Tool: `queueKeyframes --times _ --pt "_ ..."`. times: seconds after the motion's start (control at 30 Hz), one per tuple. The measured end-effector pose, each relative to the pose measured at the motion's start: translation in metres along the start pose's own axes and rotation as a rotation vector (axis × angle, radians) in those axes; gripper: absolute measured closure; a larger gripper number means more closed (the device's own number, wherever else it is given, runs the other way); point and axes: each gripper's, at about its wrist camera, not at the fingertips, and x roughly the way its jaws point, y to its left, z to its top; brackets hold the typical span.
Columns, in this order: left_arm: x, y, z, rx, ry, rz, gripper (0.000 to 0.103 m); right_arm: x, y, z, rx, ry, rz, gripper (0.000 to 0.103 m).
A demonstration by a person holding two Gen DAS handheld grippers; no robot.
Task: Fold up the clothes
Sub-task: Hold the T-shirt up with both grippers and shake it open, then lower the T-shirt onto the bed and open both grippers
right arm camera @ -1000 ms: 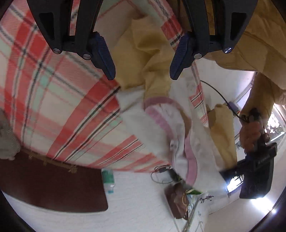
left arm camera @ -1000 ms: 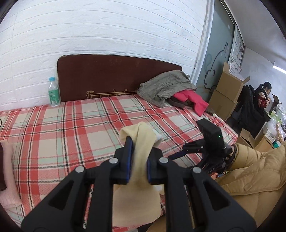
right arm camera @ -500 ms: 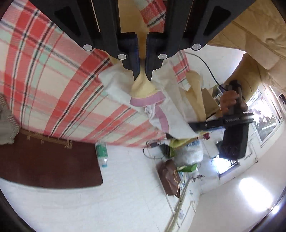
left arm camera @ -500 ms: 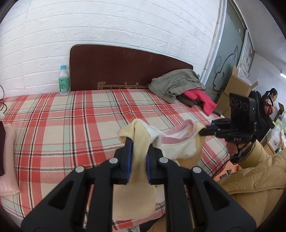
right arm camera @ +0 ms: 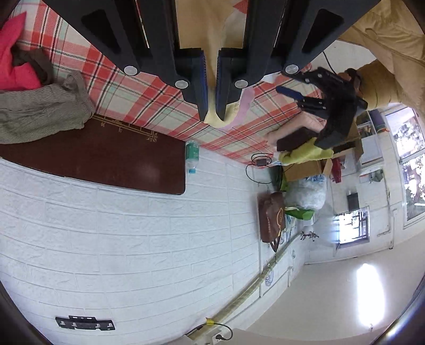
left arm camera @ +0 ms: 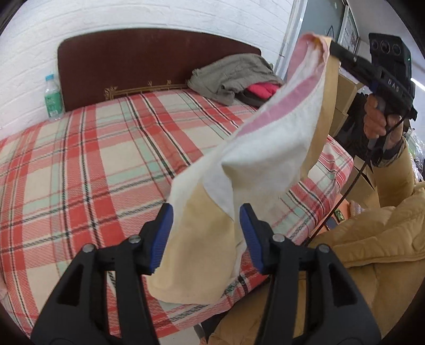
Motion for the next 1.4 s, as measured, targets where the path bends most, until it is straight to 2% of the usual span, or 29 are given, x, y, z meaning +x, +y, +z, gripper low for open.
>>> queueKeyframes --times 0.1,0.13,0.17,0.2,0.23,0.33,0.43,0.53,0.67,0.8,0.9,0.97,1.03,1.13,1.2,1.23,1.3,1.33,1.37,1.4 --pt "0.017 -0.004 -0.001 0.002 0.021 -0.033 0.049 -0.005 0.007 0.007 -0.019 -0.012 0.01 0.098" --pt "0.018 -0.005 0.002 -0.001 0.013 -0.033 0.052 -0.007 0.01 0.009 -0.029 -0.016 0.006 0.098" --pt "0.018 -0.005 0.004 -0.004 0.005 -0.032 0.066 -0.009 0.012 0.011 -0.035 -0.019 0.002 0.098" --pt "0.018 -0.006 0.007 -0.007 -0.004 -0.03 0.086 -0.011 0.014 0.012 -0.039 -0.021 -0.001 0.098" --pt "0.013 -0.005 0.011 -0.007 -0.024 -0.006 0.09 -0.014 0.015 0.014 -0.039 -0.026 -0.007 0.098" --pt "-0.015 -0.005 0.022 -0.012 -0.107 0.04 0.094 -0.027 0.017 0.021 -0.034 -0.055 -0.01 0.098" --pt "-0.069 -0.011 0.036 0.007 -0.249 0.074 0.094 -0.05 0.02 0.031 -0.046 -0.103 -0.025 0.098" --pt "-0.125 -0.026 0.048 0.064 -0.388 0.106 0.094 -0.08 0.026 0.045 -0.07 -0.175 -0.044 0.098" --pt "-0.184 -0.058 0.066 0.183 -0.521 0.168 0.094 -0.118 0.034 0.071 -0.125 -0.251 -0.083 0.098" --pt "-0.19 -0.076 0.091 0.267 -0.55 0.274 0.094 -0.117 0.025 0.089 -0.16 -0.243 -0.157 0.098" --pt "-0.16 -0.064 0.117 0.258 -0.49 0.325 0.094 -0.086 -0.003 0.091 -0.13 -0.186 -0.196 0.098" --pt "-0.116 -0.04 0.134 0.225 -0.405 0.375 0.093 -0.046 -0.03 0.083 -0.101 -0.112 -0.222 0.098" --pt "-0.063 -0.017 0.144 0.206 -0.316 0.458 0.093 0.004 -0.059 0.069 -0.077 -0.012 -0.256 0.098" --pt "0.026 0.024 0.141 0.178 -0.15 0.522 0.093 0.085 -0.102 0.034 -0.006 0.167 -0.269 0.097" --pt "0.084 0.046 0.127 0.183 -0.021 0.535 0.09 0.143 -0.123 0.0 0.007 0.309 -0.305 0.096" --pt "0.107 0.055 0.12 0.169 0.042 0.516 0.089 0.169 -0.131 -0.019 0.013 0.379 -0.317 0.093" --pt "0.142 0.069 0.104 0.158 0.151 0.503 0.087 0.209 -0.144 -0.058 0.063 0.515 -0.286 0.089" --pt "0.148 0.072 0.099 0.172 0.169 0.509 0.086 0.218 -0.148 -0.072 0.077 0.553 -0.282 0.086" --pt "0.153 0.075 0.094 0.183 0.186 0.51 0.081 0.225 -0.151 -0.084 0.089 0.581 -0.281 0.085" --pt "0.152 0.081 0.092 0.172 0.193 0.476 0.066 0.225 -0.155 -0.091 0.112 0.579 -0.275 0.083"
